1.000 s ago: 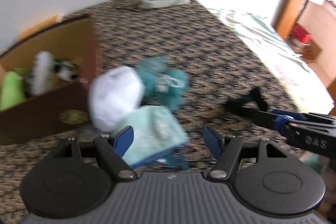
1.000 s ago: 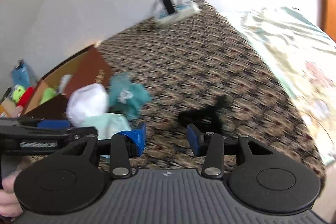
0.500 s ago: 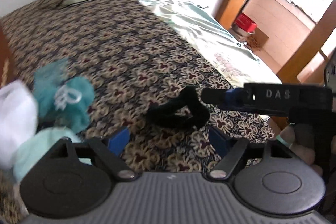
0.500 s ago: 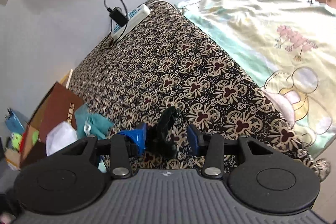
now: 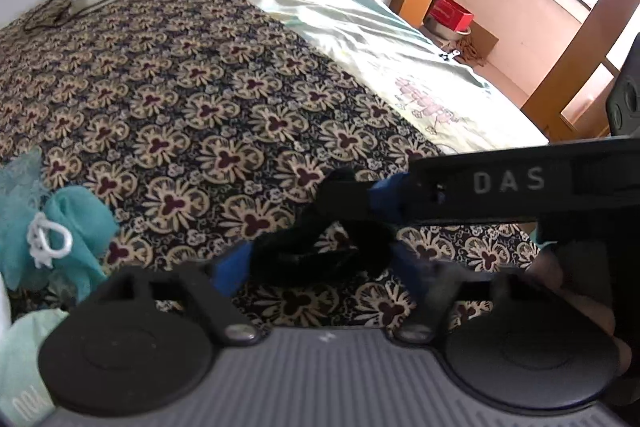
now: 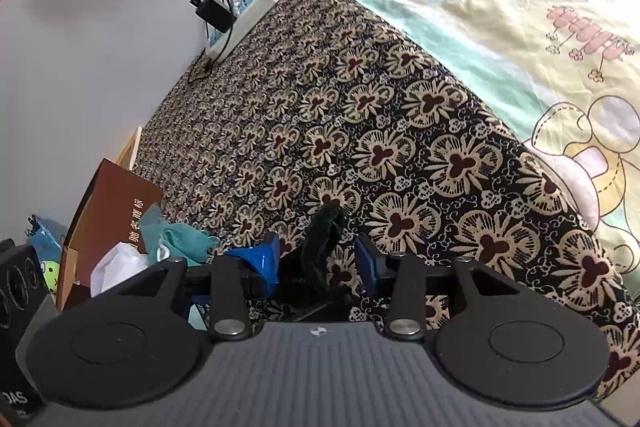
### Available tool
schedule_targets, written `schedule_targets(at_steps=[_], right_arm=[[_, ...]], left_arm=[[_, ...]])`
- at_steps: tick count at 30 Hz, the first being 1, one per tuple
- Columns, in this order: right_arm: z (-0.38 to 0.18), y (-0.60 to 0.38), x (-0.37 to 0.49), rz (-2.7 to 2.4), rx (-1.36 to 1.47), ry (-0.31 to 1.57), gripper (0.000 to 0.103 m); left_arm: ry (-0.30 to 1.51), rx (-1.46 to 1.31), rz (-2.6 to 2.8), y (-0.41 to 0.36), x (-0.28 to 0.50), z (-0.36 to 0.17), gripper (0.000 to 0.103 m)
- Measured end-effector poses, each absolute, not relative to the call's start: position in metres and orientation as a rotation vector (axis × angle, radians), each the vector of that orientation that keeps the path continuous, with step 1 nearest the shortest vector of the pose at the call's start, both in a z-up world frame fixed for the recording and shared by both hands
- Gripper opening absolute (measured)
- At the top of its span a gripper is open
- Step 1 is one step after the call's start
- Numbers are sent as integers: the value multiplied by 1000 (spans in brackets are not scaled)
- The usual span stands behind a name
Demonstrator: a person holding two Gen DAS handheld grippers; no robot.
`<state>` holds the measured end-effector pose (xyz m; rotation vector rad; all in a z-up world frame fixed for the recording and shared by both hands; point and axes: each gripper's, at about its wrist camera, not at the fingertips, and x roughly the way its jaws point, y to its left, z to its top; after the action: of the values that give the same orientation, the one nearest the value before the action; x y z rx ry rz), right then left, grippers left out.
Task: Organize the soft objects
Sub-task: 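Carry the black sock over the box and open the right gripper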
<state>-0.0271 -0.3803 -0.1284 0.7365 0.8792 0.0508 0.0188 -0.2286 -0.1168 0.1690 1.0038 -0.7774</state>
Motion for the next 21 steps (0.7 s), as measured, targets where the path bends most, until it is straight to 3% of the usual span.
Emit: schedule_targets(at_steps=[2, 4, 6, 12, 21], right_arm=[[-131, -378, -26, 65, 711, 886, 18], [-132, -374, -26, 68, 686, 884, 13], [-132, -372, -27, 68, 676, 881, 2], [-121, -360, -32, 116, 680, 861, 0], [-57, -295, -34, 318, 558, 730, 0]], left_arm=[[996, 163, -777, -227, 18, -116, 49], [1001, 154, -793, -224, 18, -115, 39], [1010, 144, -806, -221, 17, -113, 5], [981, 128, -806, -204, 8, -103, 4], [806, 44, -765, -125, -13, -40, 4]])
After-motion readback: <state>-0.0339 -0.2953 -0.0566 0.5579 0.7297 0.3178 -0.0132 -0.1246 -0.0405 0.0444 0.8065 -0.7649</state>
